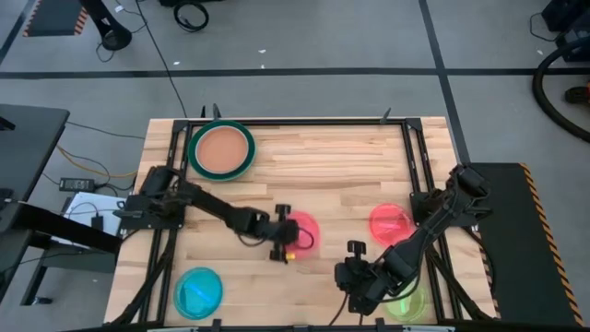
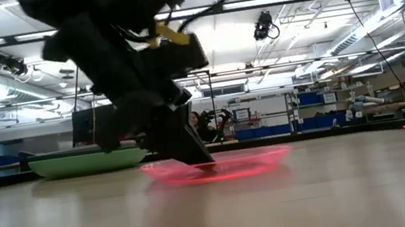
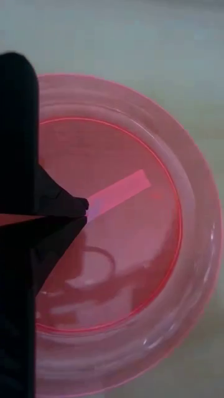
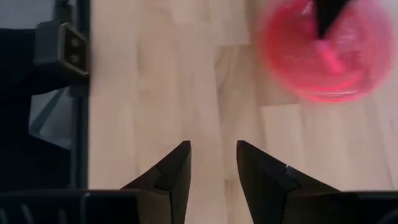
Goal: Stack plastic plates
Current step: Move the bottom pink plate to the center, then stack the right pink plate on top of the left pink plate
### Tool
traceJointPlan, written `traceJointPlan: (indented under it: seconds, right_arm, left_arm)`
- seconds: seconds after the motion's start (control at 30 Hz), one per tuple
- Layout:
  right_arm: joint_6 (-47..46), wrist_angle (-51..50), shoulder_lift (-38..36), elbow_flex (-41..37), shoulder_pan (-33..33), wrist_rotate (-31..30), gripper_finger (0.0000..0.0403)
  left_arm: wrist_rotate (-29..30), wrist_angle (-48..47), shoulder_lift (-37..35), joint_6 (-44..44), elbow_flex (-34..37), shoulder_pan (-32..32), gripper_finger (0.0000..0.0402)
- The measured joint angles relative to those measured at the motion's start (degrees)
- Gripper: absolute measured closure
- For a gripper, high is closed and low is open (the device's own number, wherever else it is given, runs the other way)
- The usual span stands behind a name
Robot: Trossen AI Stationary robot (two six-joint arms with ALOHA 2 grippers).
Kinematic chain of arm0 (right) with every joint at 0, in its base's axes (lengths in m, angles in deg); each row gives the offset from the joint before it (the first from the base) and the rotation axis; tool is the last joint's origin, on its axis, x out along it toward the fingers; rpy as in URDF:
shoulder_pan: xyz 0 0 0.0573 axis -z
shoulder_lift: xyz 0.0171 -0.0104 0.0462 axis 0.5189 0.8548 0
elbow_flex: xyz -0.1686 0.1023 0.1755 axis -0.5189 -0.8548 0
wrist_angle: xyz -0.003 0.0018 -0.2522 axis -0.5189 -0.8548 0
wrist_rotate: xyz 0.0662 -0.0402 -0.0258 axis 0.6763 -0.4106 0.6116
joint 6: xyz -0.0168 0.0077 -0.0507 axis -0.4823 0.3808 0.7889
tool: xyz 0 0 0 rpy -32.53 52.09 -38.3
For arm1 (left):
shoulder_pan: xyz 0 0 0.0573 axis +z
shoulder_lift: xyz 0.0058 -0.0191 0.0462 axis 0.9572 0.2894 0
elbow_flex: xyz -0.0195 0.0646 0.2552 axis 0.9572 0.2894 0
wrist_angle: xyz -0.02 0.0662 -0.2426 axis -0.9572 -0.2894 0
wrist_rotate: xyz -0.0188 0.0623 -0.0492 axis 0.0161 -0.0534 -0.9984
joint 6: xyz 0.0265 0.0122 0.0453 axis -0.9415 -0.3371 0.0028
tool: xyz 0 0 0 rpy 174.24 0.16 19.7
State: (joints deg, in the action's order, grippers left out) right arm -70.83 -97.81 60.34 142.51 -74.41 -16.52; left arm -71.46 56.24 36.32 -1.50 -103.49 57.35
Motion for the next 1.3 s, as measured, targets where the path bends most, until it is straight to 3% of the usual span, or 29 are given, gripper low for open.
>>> traceJointPlan:
  seconds: [0.27,0.5,0.73,0.83,1.0,1.3]
  right_arm:
    - [-4.68,1.56,0.00,-2.04,-4.23,-2.67,0.0265]
    - [-18.66,0.73,0.04,-9.03,-3.26,-3.02,0.0265]
    - [-36.33,-18.58,0.09,-9.57,2.34,8.64,0.0271]
    - [-40.25,-24.49,0.00,-10.50,4.95,13.44,0.0272]
    - [-40.23,-20.82,0.00,-14.13,10.45,15.27,0.0272]
    - [-35.62,-15.80,0.04,-20.44,16.55,17.28,0.0272]
  left_arm:
    - [1.01,-7.54,-7.98,-0.42,0.22,3.64,0.0384]
    - [1.05,-2.12,-22.46,-0.53,2.31,-4.21,0.0382]
    - [1.23,12.32,-33.40,-3.11,12.33,-14.65,0.0385]
    - [3.36,18.84,-34.42,-3.06,17.23,-17.72,0.0386]
    - [5.58,29.82,-34.15,-2.07,23.66,-20.89,0.0386]
    - [5.73,33.05,-33.46,1.63,26.99,-23.63,0.0386]
